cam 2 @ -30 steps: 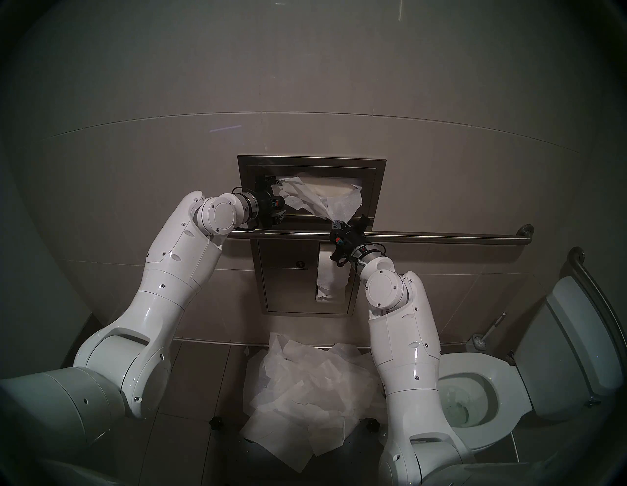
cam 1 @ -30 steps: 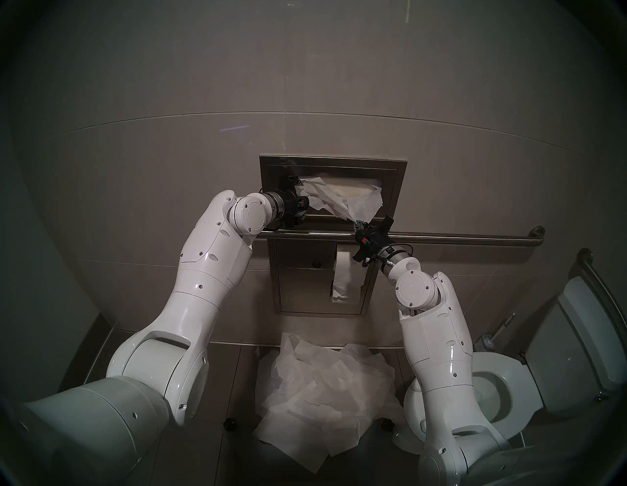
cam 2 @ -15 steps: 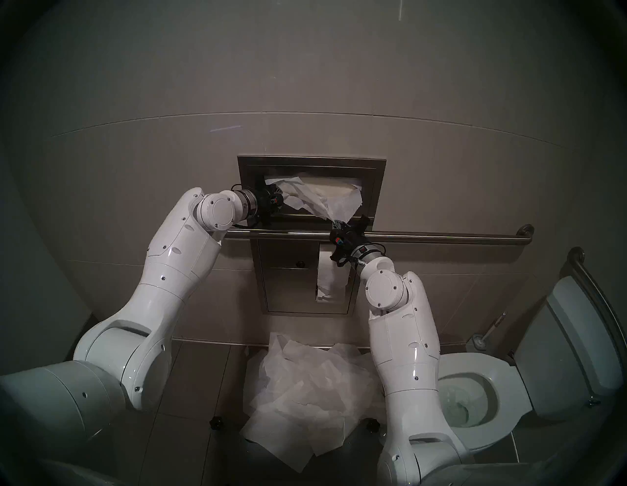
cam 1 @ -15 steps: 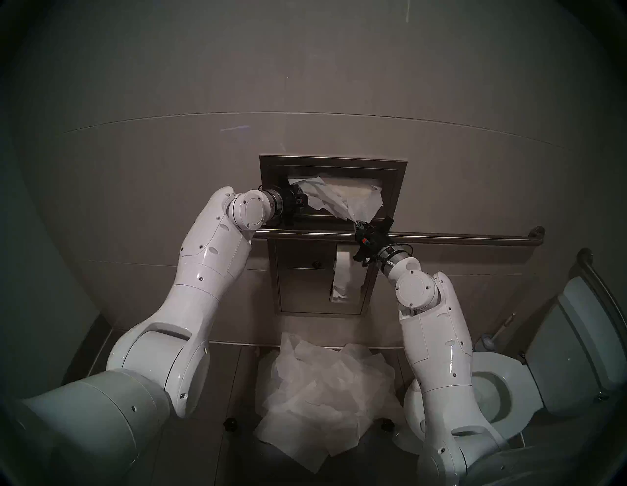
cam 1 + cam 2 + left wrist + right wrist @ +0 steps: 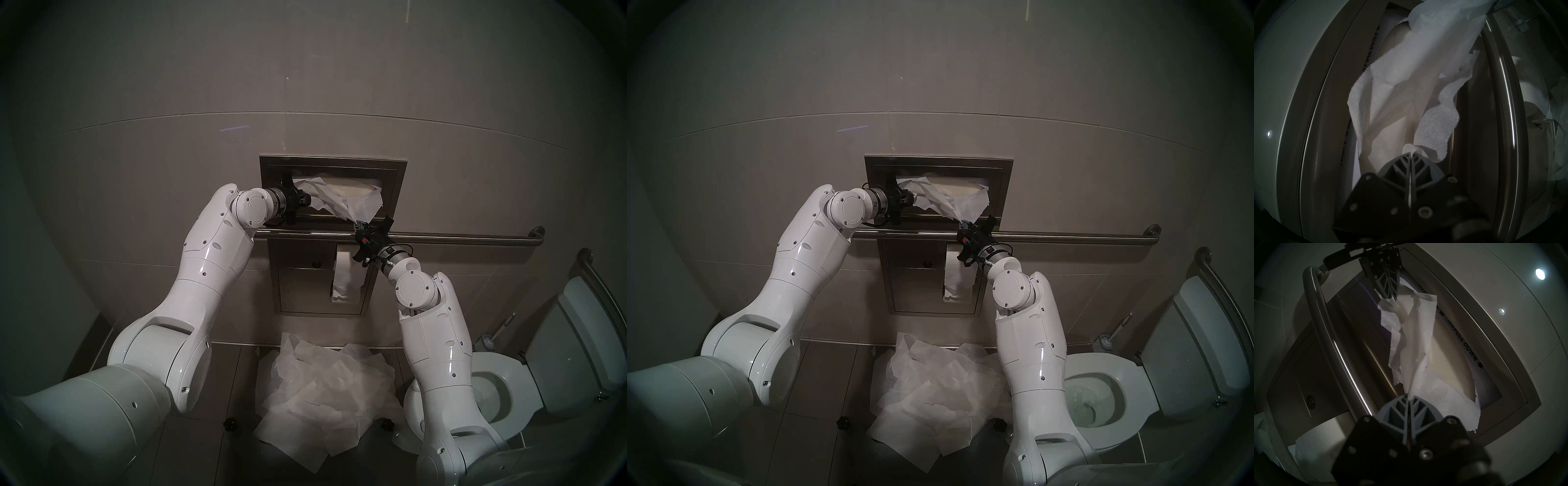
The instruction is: Take out a toilet seat cover
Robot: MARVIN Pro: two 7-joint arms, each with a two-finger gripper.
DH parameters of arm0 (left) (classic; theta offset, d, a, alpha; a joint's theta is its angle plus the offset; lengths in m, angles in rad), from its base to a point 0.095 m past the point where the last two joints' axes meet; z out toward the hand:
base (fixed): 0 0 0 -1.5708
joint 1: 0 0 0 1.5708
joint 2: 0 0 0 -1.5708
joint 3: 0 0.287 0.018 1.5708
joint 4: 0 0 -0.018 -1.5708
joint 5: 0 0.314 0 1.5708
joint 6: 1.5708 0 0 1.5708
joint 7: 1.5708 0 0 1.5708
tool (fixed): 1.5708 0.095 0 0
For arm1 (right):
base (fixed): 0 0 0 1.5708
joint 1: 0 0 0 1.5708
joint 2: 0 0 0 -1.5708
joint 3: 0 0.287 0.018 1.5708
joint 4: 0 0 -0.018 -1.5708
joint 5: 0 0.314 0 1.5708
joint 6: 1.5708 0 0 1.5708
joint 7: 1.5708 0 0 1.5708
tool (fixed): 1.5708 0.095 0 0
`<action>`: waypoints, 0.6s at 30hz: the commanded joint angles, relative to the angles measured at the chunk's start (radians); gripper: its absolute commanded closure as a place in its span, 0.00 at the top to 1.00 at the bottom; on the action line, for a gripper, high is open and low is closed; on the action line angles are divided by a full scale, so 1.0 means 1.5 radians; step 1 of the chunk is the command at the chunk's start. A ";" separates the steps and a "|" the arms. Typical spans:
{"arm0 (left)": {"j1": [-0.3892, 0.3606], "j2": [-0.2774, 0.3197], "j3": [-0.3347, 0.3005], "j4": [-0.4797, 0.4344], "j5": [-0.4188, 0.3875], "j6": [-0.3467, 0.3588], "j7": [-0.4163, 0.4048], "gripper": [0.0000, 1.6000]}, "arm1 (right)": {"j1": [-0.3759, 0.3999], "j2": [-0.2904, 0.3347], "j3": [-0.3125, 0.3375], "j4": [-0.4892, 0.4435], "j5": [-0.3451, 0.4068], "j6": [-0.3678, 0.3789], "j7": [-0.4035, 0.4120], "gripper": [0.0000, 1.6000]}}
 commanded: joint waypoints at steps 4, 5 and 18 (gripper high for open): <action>0.008 0.006 -0.011 -0.093 -0.021 -0.016 -0.032 0.00 | 0.020 -0.001 0.000 -0.026 0.000 -0.005 -0.005 0.00; 0.011 0.006 -0.012 -0.102 -0.022 -0.016 -0.035 0.00 | 0.020 -0.002 0.000 -0.026 -0.001 -0.005 -0.005 0.00; 0.055 0.011 -0.023 -0.188 -0.022 -0.003 -0.080 0.00 | 0.020 -0.005 0.003 -0.027 -0.004 -0.007 -0.003 0.00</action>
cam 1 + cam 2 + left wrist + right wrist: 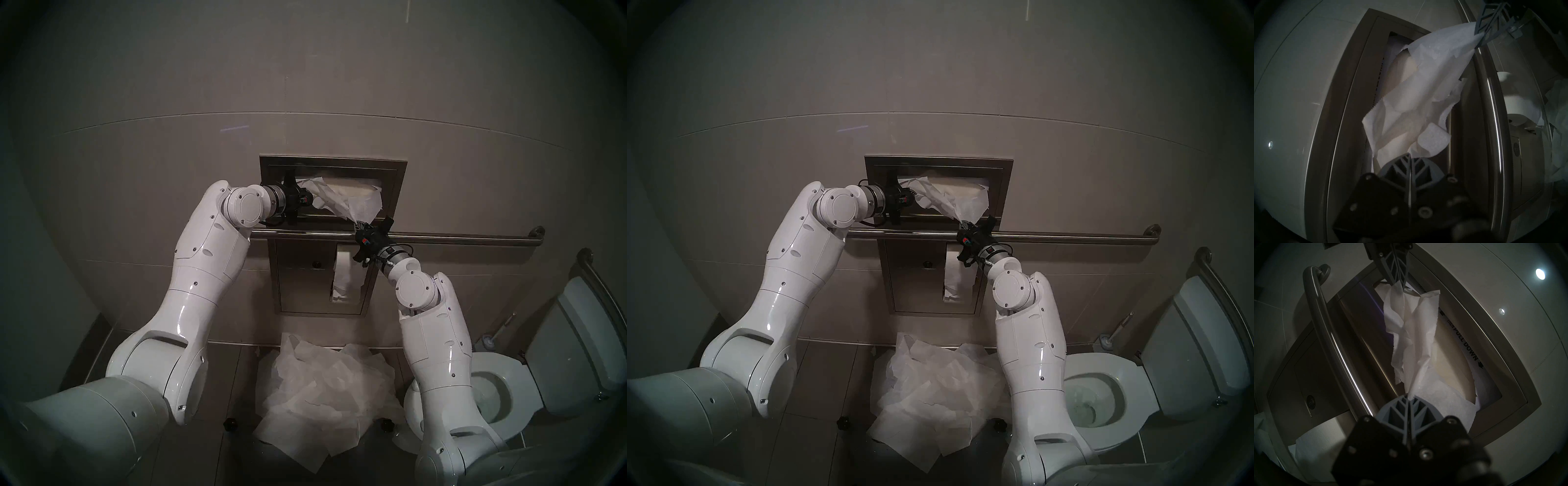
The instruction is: Take out a toilet seat cover
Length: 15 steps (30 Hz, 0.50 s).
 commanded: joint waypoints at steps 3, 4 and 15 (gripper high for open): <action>0.008 -0.010 -0.012 -0.070 -0.015 0.016 -0.014 0.00 | 0.020 -0.001 -0.001 -0.026 0.000 -0.005 -0.006 0.00; 0.011 -0.012 -0.011 -0.077 -0.015 0.019 -0.018 0.00 | 0.020 -0.001 -0.001 -0.026 0.000 -0.005 -0.005 0.00; 0.034 -0.016 -0.005 -0.129 -0.008 0.033 -0.032 0.00 | 0.020 -0.004 0.002 -0.026 -0.002 -0.007 -0.004 0.00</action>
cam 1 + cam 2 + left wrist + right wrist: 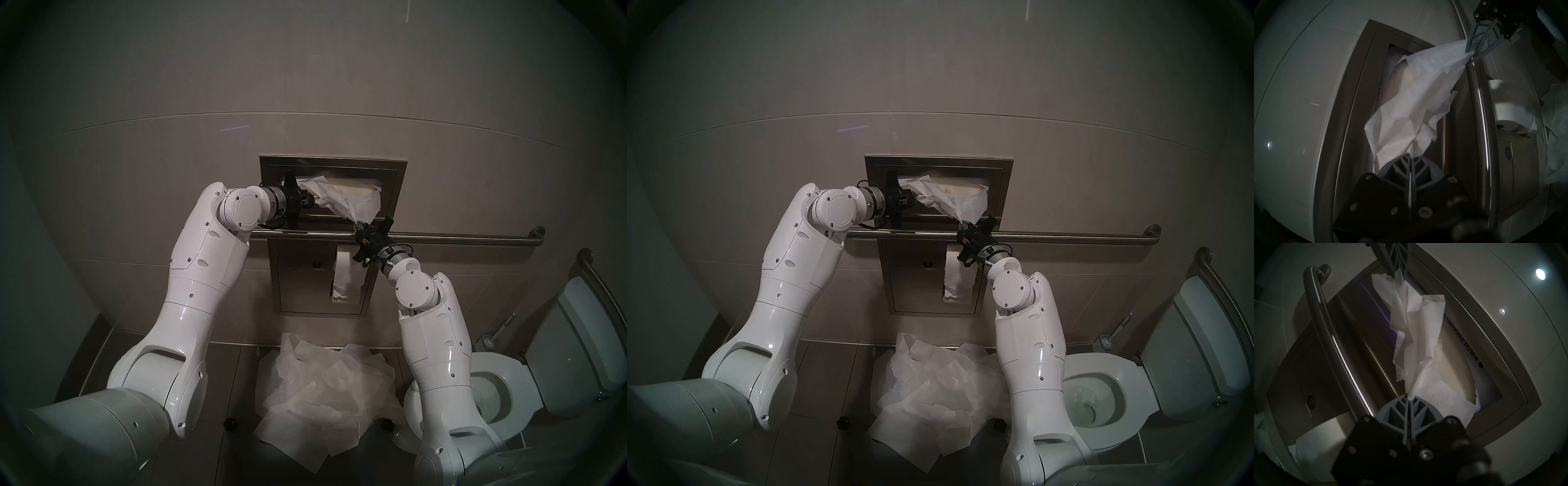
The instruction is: Take out a toilet seat cover
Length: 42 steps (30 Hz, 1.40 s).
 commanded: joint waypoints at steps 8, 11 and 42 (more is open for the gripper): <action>0.006 -0.009 0.002 -0.067 -0.002 0.008 0.003 0.00 | 0.021 -0.002 0.000 -0.026 0.000 -0.006 -0.005 0.00; 0.011 -0.010 0.002 -0.080 -0.004 0.009 0.000 0.00 | 0.021 -0.003 0.001 -0.026 -0.001 -0.006 -0.005 0.00; 0.083 -0.019 -0.013 -0.169 -0.034 0.028 -0.027 0.00 | 0.021 -0.009 0.008 -0.026 -0.007 -0.011 -0.001 0.00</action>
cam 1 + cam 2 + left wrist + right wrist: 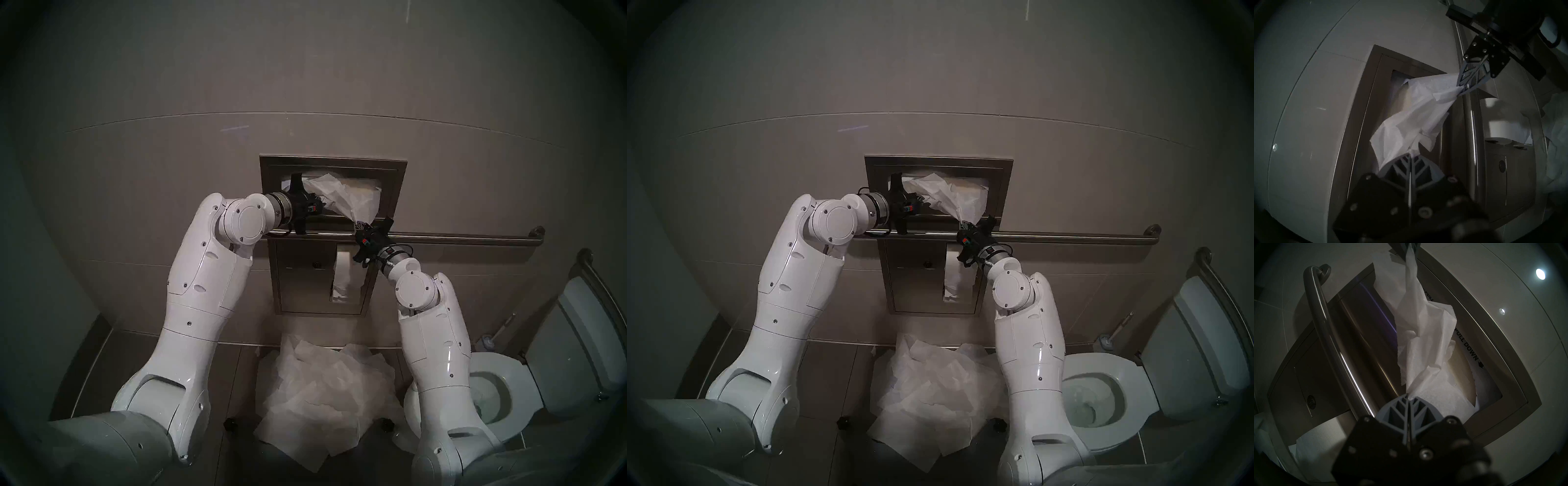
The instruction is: Take out a toilet seat cover
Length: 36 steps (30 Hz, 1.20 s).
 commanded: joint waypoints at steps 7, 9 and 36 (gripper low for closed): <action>0.035 -0.017 -0.012 -0.086 -0.040 0.021 -0.032 0.00 | 0.021 -0.002 0.000 -0.026 0.000 -0.006 -0.005 0.00; 0.046 -0.019 -0.014 -0.097 -0.045 0.026 -0.040 0.00 | 0.021 -0.002 0.000 -0.026 0.000 -0.006 -0.005 0.00; 0.122 -0.018 -0.034 -0.161 -0.061 0.047 -0.065 0.00 | 0.022 -0.007 0.006 -0.026 -0.005 -0.010 -0.002 0.00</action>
